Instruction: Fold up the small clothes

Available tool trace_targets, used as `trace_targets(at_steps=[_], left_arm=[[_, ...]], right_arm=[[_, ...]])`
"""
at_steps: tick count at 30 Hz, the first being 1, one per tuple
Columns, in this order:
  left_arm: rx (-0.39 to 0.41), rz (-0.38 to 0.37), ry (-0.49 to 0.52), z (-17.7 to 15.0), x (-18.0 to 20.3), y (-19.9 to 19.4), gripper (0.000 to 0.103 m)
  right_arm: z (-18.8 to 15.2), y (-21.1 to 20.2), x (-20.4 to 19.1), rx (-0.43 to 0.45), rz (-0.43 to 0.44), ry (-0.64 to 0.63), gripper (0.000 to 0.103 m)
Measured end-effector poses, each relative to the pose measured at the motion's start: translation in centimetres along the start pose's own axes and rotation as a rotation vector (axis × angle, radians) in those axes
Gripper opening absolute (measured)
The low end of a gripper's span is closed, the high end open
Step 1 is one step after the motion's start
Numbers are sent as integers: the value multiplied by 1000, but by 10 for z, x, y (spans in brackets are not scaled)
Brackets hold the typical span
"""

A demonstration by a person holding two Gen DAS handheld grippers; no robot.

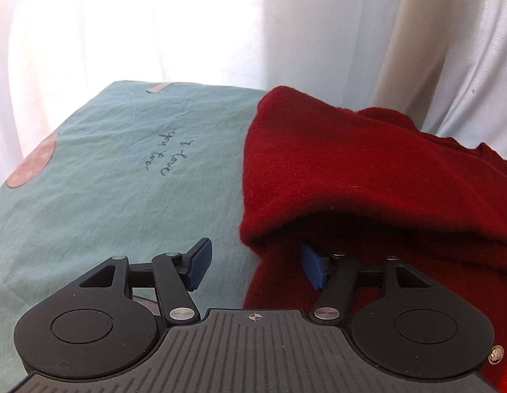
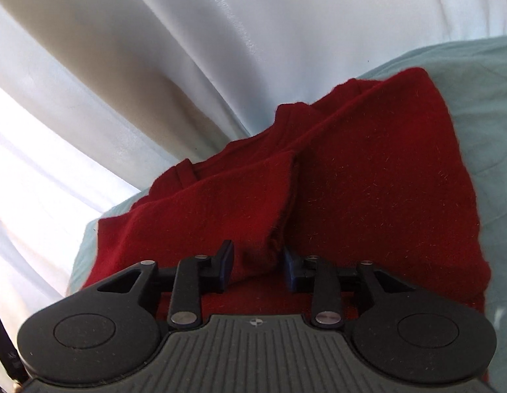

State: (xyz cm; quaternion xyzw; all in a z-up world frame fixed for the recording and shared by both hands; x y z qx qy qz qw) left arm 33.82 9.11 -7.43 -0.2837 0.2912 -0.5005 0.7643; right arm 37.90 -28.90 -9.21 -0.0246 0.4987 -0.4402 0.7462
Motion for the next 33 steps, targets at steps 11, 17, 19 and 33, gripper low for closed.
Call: trace_targets(at_steps=[11, 17, 19, 33], left_arm=[[-8, 18, 18, 3, 6, 10, 65], [-4, 24, 4, 7, 5, 8, 66], [-6, 25, 4, 7, 6, 8, 66], [-21, -1, 4, 5, 2, 11, 72]], right_arm=[[17, 21, -11, 26, 67, 27, 14], [34, -20, -41, 170, 11, -157, 13], [36, -30, -41, 193, -9, -173, 13], [30, -30, 16, 176, -266, -213, 12]])
Point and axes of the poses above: each gripper's, at about its wrist camera, not at the fingertips, and y roughly the way its jaws point, x to its right, z to its top, the point moved 5 cm from there along y, roughly the way its jaws point, and after that the axes turned 10 degrees about z, right-handed, at the moved point
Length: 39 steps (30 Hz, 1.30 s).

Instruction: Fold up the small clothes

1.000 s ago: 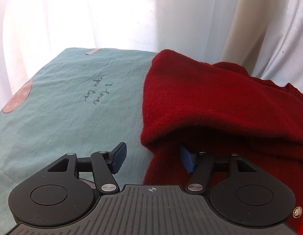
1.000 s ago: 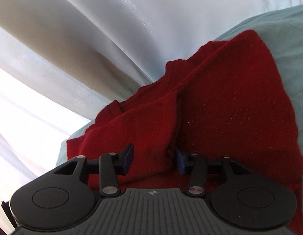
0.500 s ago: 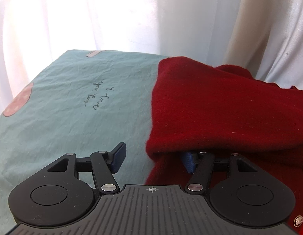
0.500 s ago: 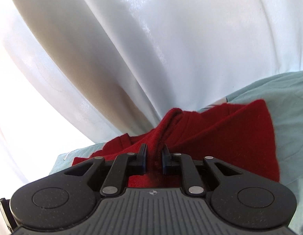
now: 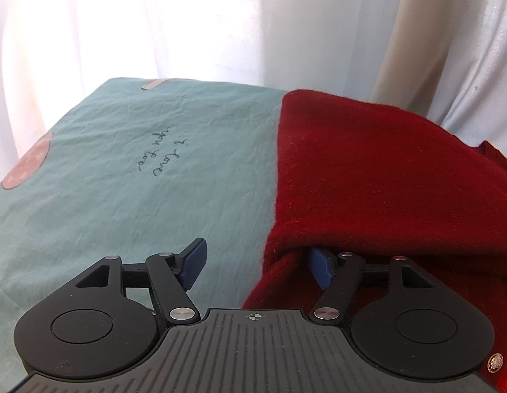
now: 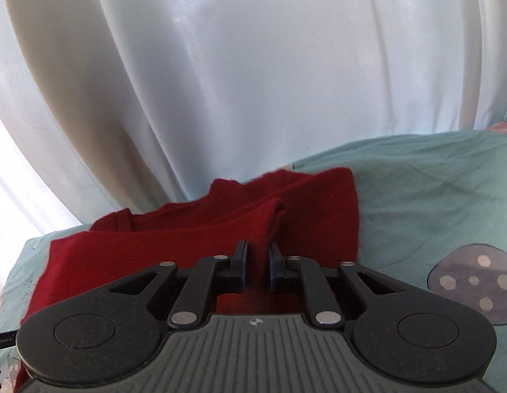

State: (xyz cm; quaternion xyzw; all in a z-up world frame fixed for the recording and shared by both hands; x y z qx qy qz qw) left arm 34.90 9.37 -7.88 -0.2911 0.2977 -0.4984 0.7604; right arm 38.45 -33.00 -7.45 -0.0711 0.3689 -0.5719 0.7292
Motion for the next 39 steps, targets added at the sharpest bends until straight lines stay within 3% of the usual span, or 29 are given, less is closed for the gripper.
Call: trace_targets(at_steps=[3, 5, 7, 10, 12, 14, 20, 24, 27, 30, 34, 36, 39], left_arm=[[12, -8, -1, 3, -2, -4, 72], [24, -13, 2, 3, -2, -9, 72], [28, -24, 8, 4, 0, -16, 72], [55, -66, 24, 3, 11, -32, 73], [63, -85, 43, 2, 21, -39, 76], [67, -128, 84, -2, 38, -45, 76], [61, -252, 189, -12, 95, -55, 76], [108, -328, 236, -9, 132, -61, 76], [120, -242, 225, -2, 144, -42, 76], [148, -177, 134, 11, 134, -30, 75], [152, -94, 14, 18, 107, -22, 75], [125, -81, 4, 15, 100, -17, 75], [108, -78, 46, 4, 93, -19, 76]], right_arm=[[-9, 4, 17, -41, 25, 77, 13], [-9, 2, 24, -26, 72, 161, 21], [-9, 5, 30, -31, 129, 233, 37], [-11, 10, 31, -40, 146, 243, 37], [-11, 14, 25, -59, 170, 229, 34], [-10, 17, 15, -85, 215, 211, 11], [16, -9, -19, 40, 318, 172, 9], [33, -29, -34, 113, 427, 191, 9], [40, -42, -38, 149, 475, 210, 9], [43, -51, -37, 171, 494, 215, 9], [39, -56, -27, 177, 418, 150, 9], [35, -52, -18, 162, 375, 144, 9], [22, -36, -6, 102, 244, 71, 9]])
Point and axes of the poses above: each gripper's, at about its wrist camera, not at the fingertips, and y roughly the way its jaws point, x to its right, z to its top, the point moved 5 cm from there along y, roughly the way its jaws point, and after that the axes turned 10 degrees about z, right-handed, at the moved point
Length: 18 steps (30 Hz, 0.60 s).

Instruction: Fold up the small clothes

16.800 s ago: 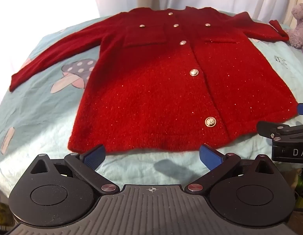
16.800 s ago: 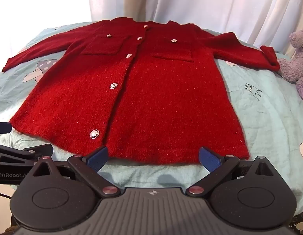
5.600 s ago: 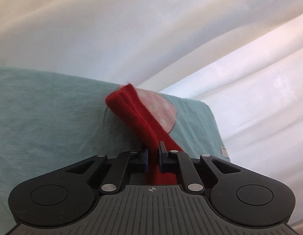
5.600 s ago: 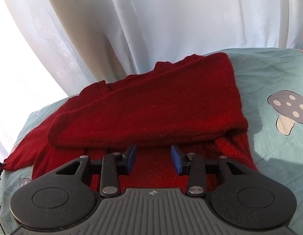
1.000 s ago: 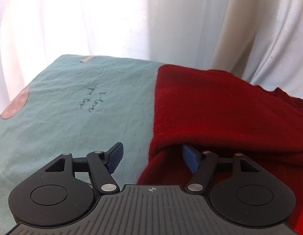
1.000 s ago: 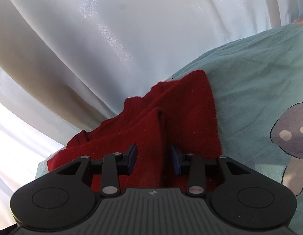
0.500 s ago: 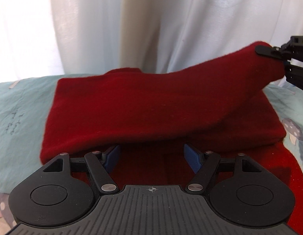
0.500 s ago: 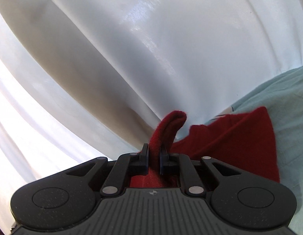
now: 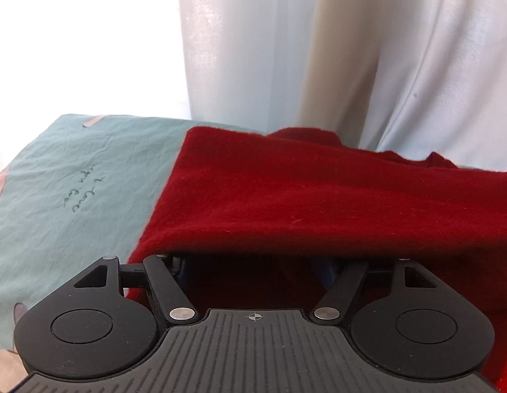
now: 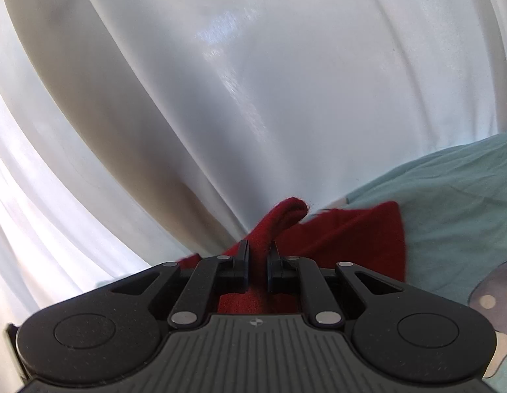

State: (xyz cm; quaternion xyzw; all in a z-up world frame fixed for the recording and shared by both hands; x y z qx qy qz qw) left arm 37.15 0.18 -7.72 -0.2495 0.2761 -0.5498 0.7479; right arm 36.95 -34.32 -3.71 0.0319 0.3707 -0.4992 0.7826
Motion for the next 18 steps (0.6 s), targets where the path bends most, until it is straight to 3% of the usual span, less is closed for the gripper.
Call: trace_targets(at_steps=[5, 8, 12, 18], left_arm=[[-43, -70, 96, -15, -15, -27, 77], [1, -82, 117, -5, -22, -42, 83], [57, -24, 82, 24, -25, -36, 86], [42, 31, 83, 37, -13, -5, 85]], right_arm=[[-27, 15, 33, -134, -170, -14, 9], [-31, 16, 38, -138, -155, 34, 11], [-29, 25, 42, -140, -135, 81, 15], [-25, 30, 29, -137, -175, -33, 9]])
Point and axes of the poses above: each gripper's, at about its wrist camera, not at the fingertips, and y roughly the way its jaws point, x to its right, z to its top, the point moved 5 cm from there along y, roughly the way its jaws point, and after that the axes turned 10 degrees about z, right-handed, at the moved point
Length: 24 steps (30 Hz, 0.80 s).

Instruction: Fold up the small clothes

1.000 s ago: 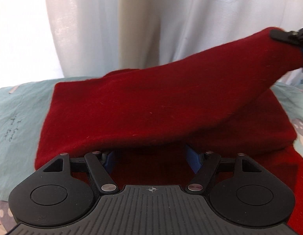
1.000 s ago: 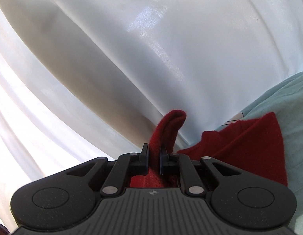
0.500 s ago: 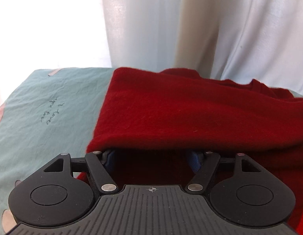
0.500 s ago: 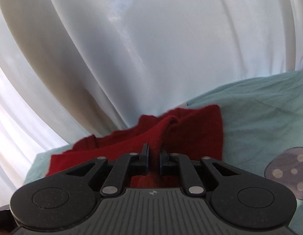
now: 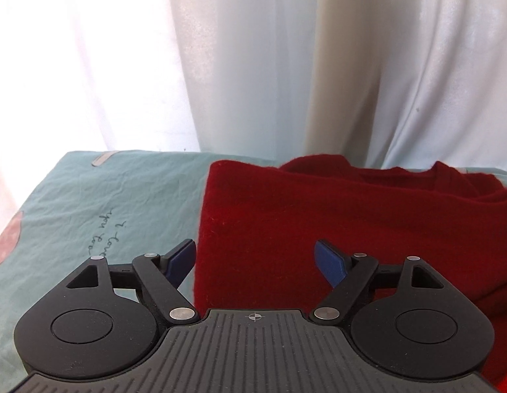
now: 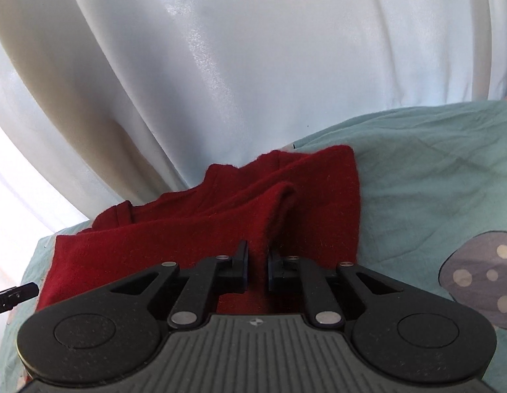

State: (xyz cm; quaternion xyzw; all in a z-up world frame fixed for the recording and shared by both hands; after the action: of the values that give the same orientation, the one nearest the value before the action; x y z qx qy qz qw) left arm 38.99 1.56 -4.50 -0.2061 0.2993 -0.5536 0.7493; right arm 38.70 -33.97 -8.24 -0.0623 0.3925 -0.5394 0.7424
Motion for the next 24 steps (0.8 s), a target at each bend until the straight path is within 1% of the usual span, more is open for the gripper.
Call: trace_targets(at_steps=[3, 6, 7, 8, 9, 11, 12, 13, 14, 15, 17, 18, 20, 22, 24], left_arm=[[0, 24, 27, -6, 7, 9, 85], [-35, 38, 51, -16, 11, 22, 85], [-38, 53, 57, -20, 11, 28, 85], [-54, 70, 64, -23, 9, 33, 86], [-64, 71, 52, -25, 6, 37, 89], [-79, 60, 18, -26, -2, 38, 92], [-84, 60, 16, -26, -5, 38, 92], [-83, 63, 21, -26, -6, 35, 92], [-79, 66, 30, -25, -6, 34, 92], [-76, 70, 40, -24, -6, 32, 91], [-73, 69, 45, -24, -5, 29, 91], [-75, 70, 46, -24, -5, 28, 91], [-71, 65, 39, -23, -4, 25, 91], [-69, 53, 40, -20, 0, 22, 91], [-63, 55, 50, -17, 3, 21, 91]], right_arm=[[3, -4, -4, 33, -58, -65, 9], [-1, 4, 4, 9, -120, -83, 10], [-4, 8, 7, -1, -135, -102, 10], [-6, 10, 7, 8, -143, -129, 10], [-7, 11, 7, 13, -150, -149, 11], [-6, 11, 7, 6, -152, -155, 16], [-4, 8, 7, 3, -163, -152, 23], [-2, 4, 7, 10, -182, -149, 26], [0, -1, 6, 23, -205, -153, 26], [2, -6, 3, 37, -224, -164, 30], [4, -15, -3, 75, -249, -191, 30], [5, -17, -7, 83, -247, -204, 30], [3, -18, -17, 82, -218, -227, 30], [0, -12, -28, 61, -177, -261, 29], [-5, -4, -36, 36, -162, -298, 27]])
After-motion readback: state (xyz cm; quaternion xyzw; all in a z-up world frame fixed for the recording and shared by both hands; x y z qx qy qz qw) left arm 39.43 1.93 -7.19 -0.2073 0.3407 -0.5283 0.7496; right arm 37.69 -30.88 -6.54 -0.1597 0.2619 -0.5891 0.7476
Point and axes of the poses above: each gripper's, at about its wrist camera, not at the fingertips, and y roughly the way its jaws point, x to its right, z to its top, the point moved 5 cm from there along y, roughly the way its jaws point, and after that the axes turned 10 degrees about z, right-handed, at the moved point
